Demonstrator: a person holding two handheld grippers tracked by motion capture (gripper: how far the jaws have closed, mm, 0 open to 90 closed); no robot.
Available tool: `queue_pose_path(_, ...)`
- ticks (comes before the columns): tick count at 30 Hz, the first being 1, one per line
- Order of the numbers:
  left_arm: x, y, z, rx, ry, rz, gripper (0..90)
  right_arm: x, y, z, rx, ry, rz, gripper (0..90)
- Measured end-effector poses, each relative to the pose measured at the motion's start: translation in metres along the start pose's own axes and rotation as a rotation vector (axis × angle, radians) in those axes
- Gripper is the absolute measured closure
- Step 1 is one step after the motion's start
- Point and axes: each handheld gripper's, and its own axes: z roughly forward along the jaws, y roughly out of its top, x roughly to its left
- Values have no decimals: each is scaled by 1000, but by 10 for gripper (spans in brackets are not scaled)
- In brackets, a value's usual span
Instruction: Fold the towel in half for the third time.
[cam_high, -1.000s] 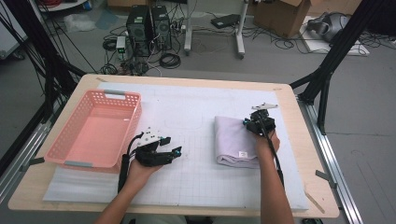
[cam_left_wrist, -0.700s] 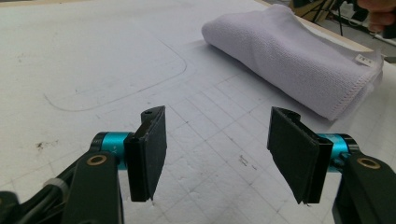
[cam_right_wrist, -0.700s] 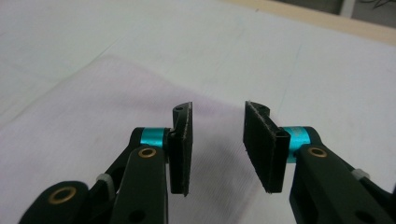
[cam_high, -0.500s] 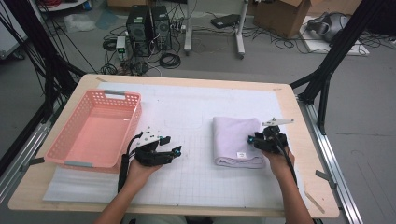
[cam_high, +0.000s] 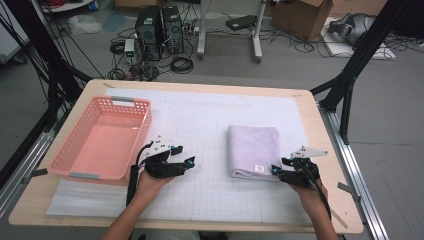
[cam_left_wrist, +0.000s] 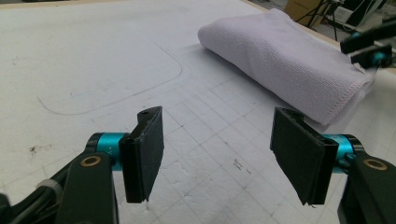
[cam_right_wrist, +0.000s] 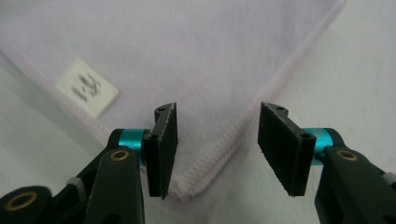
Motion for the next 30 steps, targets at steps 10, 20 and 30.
queue_pose_path(10, -5, 2, 3, -17, -50, 9, 259, -9, -4, -28, -150, 1, 51, 344)
queue_pose_path(20, -5, 2, 3, -11, -51, 10, 190, -17, -11, -40, -241, -27, 45, 223)
queue_pose_path(30, -4, 2, 2, -25, -72, 18, 206, -16, -11, -37, -232, -31, 46, 222)
